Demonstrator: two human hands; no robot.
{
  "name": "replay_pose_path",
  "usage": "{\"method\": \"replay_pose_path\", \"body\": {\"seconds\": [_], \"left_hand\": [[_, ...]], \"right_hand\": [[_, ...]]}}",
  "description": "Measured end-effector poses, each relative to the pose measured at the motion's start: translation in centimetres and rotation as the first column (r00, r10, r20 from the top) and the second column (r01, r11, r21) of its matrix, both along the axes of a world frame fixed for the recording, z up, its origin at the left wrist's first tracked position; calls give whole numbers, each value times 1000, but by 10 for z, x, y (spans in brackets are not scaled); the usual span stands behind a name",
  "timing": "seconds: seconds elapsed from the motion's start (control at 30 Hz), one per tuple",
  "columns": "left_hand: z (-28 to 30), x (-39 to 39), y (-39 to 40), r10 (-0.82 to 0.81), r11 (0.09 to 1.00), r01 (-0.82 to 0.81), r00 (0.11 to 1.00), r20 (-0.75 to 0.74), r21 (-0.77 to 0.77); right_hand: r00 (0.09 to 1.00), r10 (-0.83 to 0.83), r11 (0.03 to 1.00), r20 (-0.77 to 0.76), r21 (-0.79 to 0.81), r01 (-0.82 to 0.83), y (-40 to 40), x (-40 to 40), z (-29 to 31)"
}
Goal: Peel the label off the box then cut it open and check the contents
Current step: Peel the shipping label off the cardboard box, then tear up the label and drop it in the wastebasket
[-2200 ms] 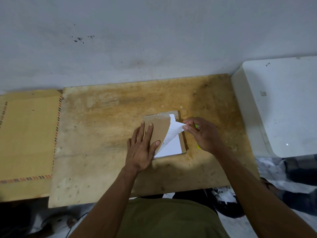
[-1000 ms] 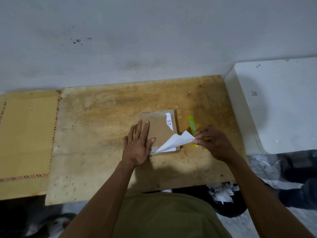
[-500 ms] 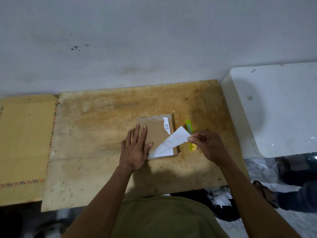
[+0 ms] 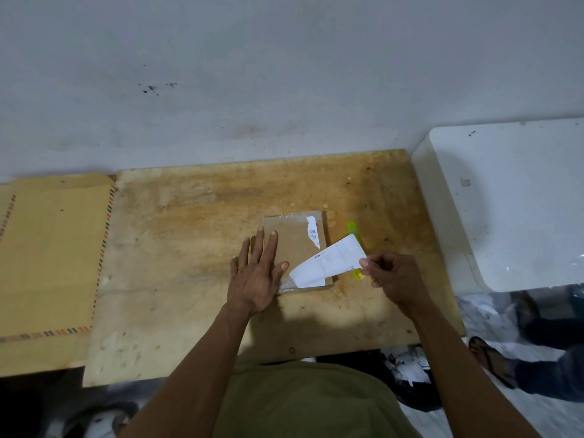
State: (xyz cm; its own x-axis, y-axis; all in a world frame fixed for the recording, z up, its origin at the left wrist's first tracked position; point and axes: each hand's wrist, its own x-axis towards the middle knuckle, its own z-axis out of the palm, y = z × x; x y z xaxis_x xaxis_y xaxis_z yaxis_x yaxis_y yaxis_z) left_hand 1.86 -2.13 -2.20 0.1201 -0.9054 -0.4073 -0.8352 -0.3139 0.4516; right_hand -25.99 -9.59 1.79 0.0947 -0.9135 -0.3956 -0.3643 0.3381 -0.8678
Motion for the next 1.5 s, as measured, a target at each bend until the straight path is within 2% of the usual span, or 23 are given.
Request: {"method": "replay_pose_path", "body": {"seconds": [0.27,0.43,0.57,0.8,0.93,0.97,1.03,1.1,1.13,1.2,1.27,1.3,1.4,1.5], "left_hand": [[1,0,-1,-9,1000,9,1000,-4,20],[2,0,0,-3,1000,3,1000,-6,14],[3,1,0,-13,1000,13,1000,3,19],[9,-2,2,-8,1000,7,999,41,24],[16,0,-3,29,999,-30,999,22,33],[19,-1,-4,63,998,-63,998,-19,-10],[34,-5,-8,125,958,-151,985,-120,-244],[57,-14,-16,134,831,-220,971,-200,-510],[70,-18,-21,102,762,-197,977,-186,-617],[92,-22,-31,9,676,-17,1000,-15,-737],[100,-23,-38,-30,706,136,986,163,-695],[99,-21,-39,-30,736,152,981,192,-660],[95,-14,-40,-45,760,104,993,107,-641],[99,-11,-38,-37,770,37,999,14,-637]], "right_hand": [[998,-53,995,-16,81,54,-8,4,-12],[992,-39,995,-117,86,50,-39,1,-9],[978,-53,999,-201,-2,54,-68,-20,12],[986,-8,980,-169,-197,-25,-77,11,60],[996,-23,975,-81,-224,4,-70,32,87],[999,-23,977,-45,-213,13,-68,36,92],[1000,-10,982,14,-190,12,-62,39,101],[998,12,988,63,-156,-2,-58,42,106],[997,27,991,73,-135,-16,-55,44,107],[995,53,994,90,-98,-44,-52,48,108],[990,48,998,135,-49,-41,-51,53,110],[985,34,999,167,-20,-31,-50,56,111],[978,9,1000,210,8,-11,-50,64,117],[988,41,998,152,-47,-34,-50,66,118]]}}
